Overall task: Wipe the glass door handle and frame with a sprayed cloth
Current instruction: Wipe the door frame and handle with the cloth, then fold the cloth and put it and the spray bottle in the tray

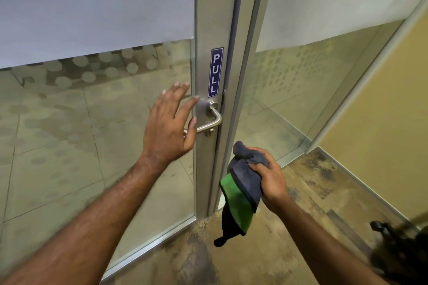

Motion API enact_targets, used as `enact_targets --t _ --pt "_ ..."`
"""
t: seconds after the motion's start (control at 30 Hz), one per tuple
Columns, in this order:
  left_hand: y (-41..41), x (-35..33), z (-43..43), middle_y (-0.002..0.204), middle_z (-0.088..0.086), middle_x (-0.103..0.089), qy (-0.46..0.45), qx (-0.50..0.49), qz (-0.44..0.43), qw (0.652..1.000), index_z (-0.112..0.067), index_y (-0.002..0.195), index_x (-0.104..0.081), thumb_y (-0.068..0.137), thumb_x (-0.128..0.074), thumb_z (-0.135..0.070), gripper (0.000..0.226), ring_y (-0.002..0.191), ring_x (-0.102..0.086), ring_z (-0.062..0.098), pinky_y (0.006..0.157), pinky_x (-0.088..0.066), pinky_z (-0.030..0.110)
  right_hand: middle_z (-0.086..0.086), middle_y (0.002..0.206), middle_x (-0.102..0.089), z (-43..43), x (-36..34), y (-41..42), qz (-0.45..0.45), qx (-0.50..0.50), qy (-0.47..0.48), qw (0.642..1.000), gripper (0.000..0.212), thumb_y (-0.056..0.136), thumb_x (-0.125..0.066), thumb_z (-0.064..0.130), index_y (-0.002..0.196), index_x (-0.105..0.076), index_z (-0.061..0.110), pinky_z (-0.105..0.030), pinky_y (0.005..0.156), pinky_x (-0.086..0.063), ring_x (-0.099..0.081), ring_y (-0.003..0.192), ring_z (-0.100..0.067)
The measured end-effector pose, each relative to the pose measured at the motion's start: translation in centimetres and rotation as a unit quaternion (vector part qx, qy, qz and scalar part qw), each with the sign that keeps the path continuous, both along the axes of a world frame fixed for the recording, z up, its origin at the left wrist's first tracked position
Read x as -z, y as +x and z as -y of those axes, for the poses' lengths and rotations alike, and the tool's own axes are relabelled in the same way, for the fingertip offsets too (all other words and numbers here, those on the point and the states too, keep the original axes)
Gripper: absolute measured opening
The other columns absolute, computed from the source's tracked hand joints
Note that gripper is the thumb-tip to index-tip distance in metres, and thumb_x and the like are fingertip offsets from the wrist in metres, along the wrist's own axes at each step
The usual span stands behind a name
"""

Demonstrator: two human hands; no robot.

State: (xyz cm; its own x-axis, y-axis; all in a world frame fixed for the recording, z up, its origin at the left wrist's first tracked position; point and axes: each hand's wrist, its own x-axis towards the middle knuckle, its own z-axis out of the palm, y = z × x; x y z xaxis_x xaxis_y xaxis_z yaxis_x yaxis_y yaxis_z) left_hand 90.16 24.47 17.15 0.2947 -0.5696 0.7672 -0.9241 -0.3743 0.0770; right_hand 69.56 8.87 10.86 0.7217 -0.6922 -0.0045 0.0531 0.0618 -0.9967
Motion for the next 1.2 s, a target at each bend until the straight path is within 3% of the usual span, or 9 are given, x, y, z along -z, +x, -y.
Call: enact_targets --t 0.13,0.27,0.33,0.43,0.5,0.67,0.93,1.07,1.2 --pt "-4.7 2.5 0.4 0.13 0.012 -0.062 -0.051 0.07 -0.124 0.989 -0.002 0.122 -0.068 0.089 -0.056 -0.015 0.037 0.12 -0.057 0.025 0.101 -0.046 0.034 -0.008 0.11 -0.071 0.8 -1.6 -1.8 0.095 -0.031 0.194 0.976 0.039 0.089 -0.047 -0.006 0.119 -0.06 0.015 -0.035 0.086 -0.055 -0.068 0.097 -0.022" --pt "-7.5 3.7 2.9 0.115 -0.003 -0.067 -0.054 0.108 -0.348 0.93 -0.015 0.116 -0.067 0.095 -0.061 -0.019 0.023 0.107 -0.064 0.012 0.092 -0.051 0.022 -0.015 0.096 -0.071 2.5 -2.7 -3.0 0.155 -0.06 0.343 0.925 0.057 0.062 -0.075 0.014 0.116 -0.061 0.005 -0.041 0.08 -0.056 -0.07 0.086 -0.028" --pt "-8.2 4.0 4.3 0.113 -0.003 -0.07 -0.03 0.126 -0.552 0.824 -0.022 0.113 -0.067 0.1 -0.064 -0.026 0.014 0.107 -0.066 0.015 0.091 -0.052 0.02 -0.016 0.091 -0.071 2.9 -3.1 -3.4 0.181 -0.089 0.37 0.907 0.058 0.046 -0.085 0.018 0.099 -0.071 0.001 -0.041 0.082 -0.056 -0.07 0.085 -0.029" --pt "-9.6 4.7 5.6 0.116 0.015 -0.074 -0.023 0.208 -0.754 0.622 -0.005 0.117 -0.068 0.096 -0.065 -0.045 0.045 0.104 -0.068 0.021 0.09 -0.052 0.032 -0.013 0.085 -0.072 3.7 -3.2 -4.1 0.21 -0.082 0.374 0.9 0.044 0.043 -0.082 0.02 0.084 -0.076 0.006 -0.037 0.079 -0.058 -0.071 0.081 -0.027" --pt "-10.5 4.6 6.0 0.106 0.015 -0.075 -0.022 0.242 -0.781 0.575 -0.002 0.112 -0.069 0.083 -0.074 -0.047 0.053 0.09 -0.07 0.021 0.08 -0.056 0.031 -0.013 0.085 -0.071 4.6 -3.1 -4.7 0.219 -0.063 0.373 0.899 0.045 0.043 -0.081 0.021 0.085 -0.075 0.007 -0.037 0.079 -0.057 -0.069 0.08 -0.028" --pt "-11.6 2.9 8.3 0.092 0.007 -0.079 0.03 0.242 -0.69 0.681 -0.009 0.099 -0.074 0.081 -0.083 -0.016 0.021 0.08 -0.071 0.014 0.074 -0.06 0.029 -0.016 0.093 -0.071 7.5 -2.8 -7.4 0.203 -0.043 0.36 0.91 0.057 0.046 -0.081 0.022 0.099 -0.07 0.005 -0.039 0.079 -0.059 -0.069 0.086 -0.031" --pt "-14.5 -1.2 11.7 0.081 -0.002 -0.075 0.055 0.209 -0.533 0.818 -0.013 0.091 -0.075 0.085 -0.083 -0.012 0.01 0.074 -0.068 0.005 0.071 -0.055 0.029 -0.022 0.114 -0.07 10.7 -2.6 -11.3 0.12 -0.031 0.201 0.972 0.07 0.06 -0.089 0.037 0.117 -0.067 0.003 -0.044 0.089 -0.053 -0.067 0.104 -0.035" --pt "-15.6 -2.4 12.9 0.084 0.0 -0.075 0.051 0.178 -0.513 0.838 -0.015 0.094 -0.075 0.086 -0.081 -0.019 0.011 0.082 -0.071 0.013 0.078 -0.057 0.038 -0.024 0.116 -0.069 12.6 -2.6 -12.9 0.048 -0.006 0.024 0.999 0.052 0.074 -0.083 0.011 0.121 -0.063 0.001 -0.044 0.091 -0.055 -0.065 0.111 -0.039" --pt "-16.7 -3.5 13.8 0.084 -0.005 -0.075 0.06 0.177 -0.499 0.846 -0.021 0.093 -0.074 0.086 -0.082 -0.028 0.013 0.083 -0.073 0.012 0.078 -0.061 0.042 -0.012 0.111 -0.074 13.2 -2.8 -14.3 0.034 -0.012 -0.032 0.999 0.034 0.084 -0.074 0.005 0.117 -0.068 0.007 -0.034 0.088 -0.057 -0.069 0.108 -0.027"
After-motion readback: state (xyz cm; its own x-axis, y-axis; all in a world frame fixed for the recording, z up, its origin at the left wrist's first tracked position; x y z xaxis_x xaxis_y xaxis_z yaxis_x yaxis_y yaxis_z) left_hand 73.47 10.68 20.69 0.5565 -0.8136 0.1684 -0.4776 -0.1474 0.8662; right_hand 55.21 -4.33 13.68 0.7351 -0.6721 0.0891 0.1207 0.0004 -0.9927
